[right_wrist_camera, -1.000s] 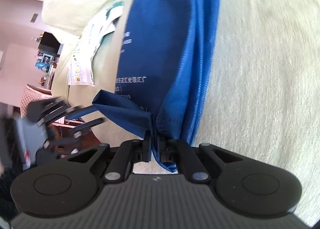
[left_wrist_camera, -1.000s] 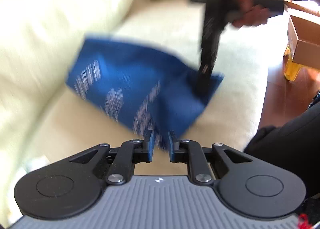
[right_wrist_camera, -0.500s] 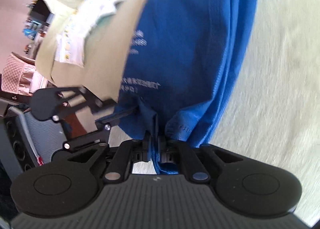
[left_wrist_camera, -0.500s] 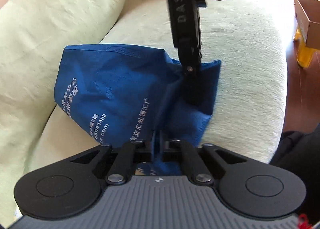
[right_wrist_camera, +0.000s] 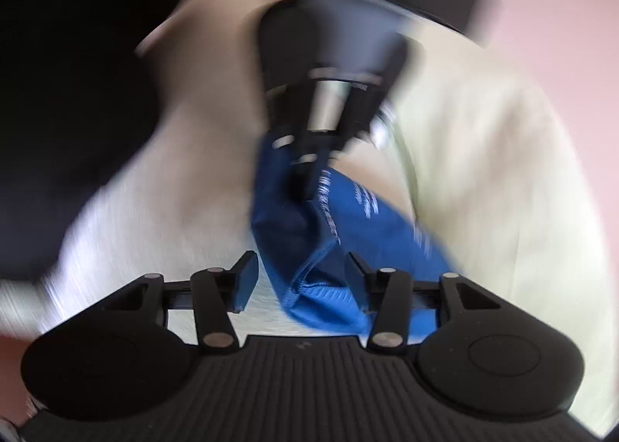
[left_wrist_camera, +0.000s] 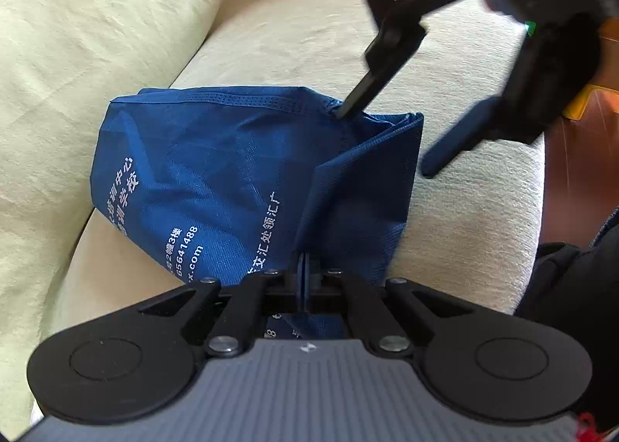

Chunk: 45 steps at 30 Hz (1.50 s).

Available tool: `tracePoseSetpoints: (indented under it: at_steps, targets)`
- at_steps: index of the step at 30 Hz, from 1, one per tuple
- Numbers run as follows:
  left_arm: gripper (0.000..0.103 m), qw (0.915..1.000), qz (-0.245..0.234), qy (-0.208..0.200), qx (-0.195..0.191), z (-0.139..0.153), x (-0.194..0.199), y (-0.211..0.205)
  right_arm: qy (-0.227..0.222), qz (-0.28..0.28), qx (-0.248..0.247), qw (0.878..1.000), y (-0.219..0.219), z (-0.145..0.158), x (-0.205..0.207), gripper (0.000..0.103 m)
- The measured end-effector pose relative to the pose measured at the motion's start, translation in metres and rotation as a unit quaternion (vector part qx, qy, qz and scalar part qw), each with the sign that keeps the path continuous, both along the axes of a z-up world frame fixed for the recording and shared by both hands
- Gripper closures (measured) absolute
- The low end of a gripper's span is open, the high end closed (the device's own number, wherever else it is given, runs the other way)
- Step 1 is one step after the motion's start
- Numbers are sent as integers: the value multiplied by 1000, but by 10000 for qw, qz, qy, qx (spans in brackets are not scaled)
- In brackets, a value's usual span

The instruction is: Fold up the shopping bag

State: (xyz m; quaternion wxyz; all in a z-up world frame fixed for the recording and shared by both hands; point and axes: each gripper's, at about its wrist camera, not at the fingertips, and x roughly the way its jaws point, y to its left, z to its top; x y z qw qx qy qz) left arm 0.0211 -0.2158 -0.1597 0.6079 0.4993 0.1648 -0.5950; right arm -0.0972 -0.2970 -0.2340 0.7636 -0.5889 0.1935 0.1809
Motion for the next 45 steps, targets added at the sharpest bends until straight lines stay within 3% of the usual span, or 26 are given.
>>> tracePoseSetpoints:
  at_steps: [3,4,8,11,12,14,16,19,21,22,25,30,32,33,35,36,39,41,45]
  targets:
    - [103,9999,-121,60,38,1,3,0,-236,867,-823,9926,-11,-17,2,60]
    - [103,9999,-154,66,43,0,3,0,-244,947,-899,9911,-13,-19,4,68]
    - [103,9996,-274,81,54,-1,6,-1,-176,1376,-981,9855,-21,-25,8,75]
    - [103,9992,-388,8,-16,-1,5,2,97,1219,-640,9904,-22,-21,12,85]
    - [97,9979,-553,-330,-105,-2,1,8,210,1102,-430,9928,-22,-18,15,86]
    - [70,9929,-777,-872,-243,-3,-5,19,436,827,53,9956,-23,-10,21,87]
    - [60,9793,-1164,-1597,-428,-4,-14,44,571,635,376,9956,-29,-4,24,87]
    - [59,9595,-1735,-2170,-461,-7,-26,75,695,421,723,9941,-42,2,24,88]
    - [56,9508,-2071,-2281,-341,-9,-31,86,776,278,955,9920,-51,6,24,88]
    - [51,9468,-2208,-2322,-288,-12,-33,89,817,206,1070,9907,-55,9,24,88]
    - [49,9410,-2352,-2426,-164,-25,-31,86,938,-9,1415,9855,-68,15,24,88]
    - [52,9552,-2277,-1886,-110,-26,-28,63,1105,-354,1942,9741,-88,24,26,88]
    - [54,9604,-2251,-1639,-62,-24,-24,56,907,-391,1829,9782,-75,14,30,86]
    - [55,9643,-2211,-1460,5,-21,-19,52,680,-388,1667,9829,-70,11,27,79]
    - [55,9714,-2115,-1068,153,-15,-10,44,156,-355,1342,9902,-68,6,14,47]
    - [55,9745,-2060,-856,230,-12,-5,39,-220,-238,1113,9933,-66,1,10,43]
    - [54,9771,-2010,-587,371,-8,1,29,-825,415,282,9953,-64,-15,4,44]
    - [54,9775,-2005,-504,426,-8,1,24,-890,997,-377,9903,-64,-26,-1,66]
    - [54,9809,-1874,-338,395,-8,3,19,-522,1371,-744,9864,-65,-33,-7,84]
